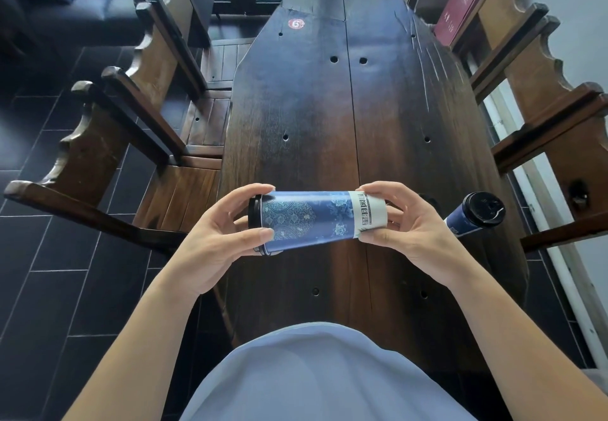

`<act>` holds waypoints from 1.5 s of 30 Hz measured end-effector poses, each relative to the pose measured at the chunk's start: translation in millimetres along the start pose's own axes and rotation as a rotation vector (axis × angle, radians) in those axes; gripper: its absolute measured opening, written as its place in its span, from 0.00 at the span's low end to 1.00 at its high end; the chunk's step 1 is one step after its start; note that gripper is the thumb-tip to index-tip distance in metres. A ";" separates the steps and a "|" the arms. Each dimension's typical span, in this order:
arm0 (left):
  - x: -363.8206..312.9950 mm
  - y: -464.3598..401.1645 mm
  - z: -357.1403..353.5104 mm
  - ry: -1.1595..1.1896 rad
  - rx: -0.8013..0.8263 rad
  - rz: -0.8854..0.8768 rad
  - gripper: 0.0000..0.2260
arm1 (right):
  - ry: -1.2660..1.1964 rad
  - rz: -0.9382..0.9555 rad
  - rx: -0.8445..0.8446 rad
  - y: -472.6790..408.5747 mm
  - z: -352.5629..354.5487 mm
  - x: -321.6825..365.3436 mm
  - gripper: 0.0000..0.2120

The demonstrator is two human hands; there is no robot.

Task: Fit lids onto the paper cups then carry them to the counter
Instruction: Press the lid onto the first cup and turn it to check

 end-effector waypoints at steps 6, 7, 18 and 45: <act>-3.5 0.4 -2.0 -0.046 0.016 -0.058 0.29 | 0.025 -0.040 -0.008 2.8 0.7 -3.6 0.27; -3.3 0.2 -1.7 -0.039 0.008 -0.046 0.28 | 0.025 -0.045 -0.007 3.2 0.5 -3.9 0.28; 2.1 2.7 -1.2 -0.068 0.015 -0.005 0.33 | -0.026 -0.024 -0.017 3.8 0.9 -3.9 0.24; -1.9 2.4 0.8 -0.067 0.003 -0.046 0.31 | -0.089 -0.012 -0.011 3.1 -1.5 -1.9 0.26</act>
Point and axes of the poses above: each hand's wrist, its own y-axis away from the middle knuckle, its own z-axis out of the back of the hand, x = y × z, the point moved 7 cm from there along -y, towards the middle knuckle, and after that the axes turned 6 degrees about -x, right-handed, at the moved point
